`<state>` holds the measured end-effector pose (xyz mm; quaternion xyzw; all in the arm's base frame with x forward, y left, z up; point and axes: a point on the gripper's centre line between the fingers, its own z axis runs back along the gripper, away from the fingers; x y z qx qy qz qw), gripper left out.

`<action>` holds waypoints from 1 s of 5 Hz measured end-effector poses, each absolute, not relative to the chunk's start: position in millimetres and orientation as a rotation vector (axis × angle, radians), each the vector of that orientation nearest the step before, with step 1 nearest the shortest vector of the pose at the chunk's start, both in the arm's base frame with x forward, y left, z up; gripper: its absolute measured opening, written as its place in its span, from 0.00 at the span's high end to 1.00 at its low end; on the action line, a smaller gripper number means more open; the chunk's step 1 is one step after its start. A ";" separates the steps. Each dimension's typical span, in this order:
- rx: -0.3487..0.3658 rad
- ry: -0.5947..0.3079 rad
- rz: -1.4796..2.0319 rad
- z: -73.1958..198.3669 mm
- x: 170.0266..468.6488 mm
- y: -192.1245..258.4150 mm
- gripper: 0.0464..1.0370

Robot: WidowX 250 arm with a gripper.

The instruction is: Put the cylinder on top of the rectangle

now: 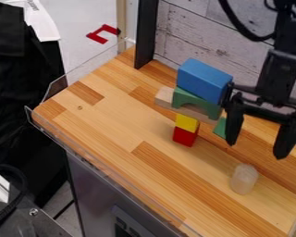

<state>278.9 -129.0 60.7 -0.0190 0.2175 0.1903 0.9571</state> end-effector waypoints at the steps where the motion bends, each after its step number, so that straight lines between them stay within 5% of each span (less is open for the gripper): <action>1: -0.055 0.437 0.401 51.2 278.9 -131.4 0.04; 5: -0.071 0.231 0.520 24.9 277.7 -135.6 0.04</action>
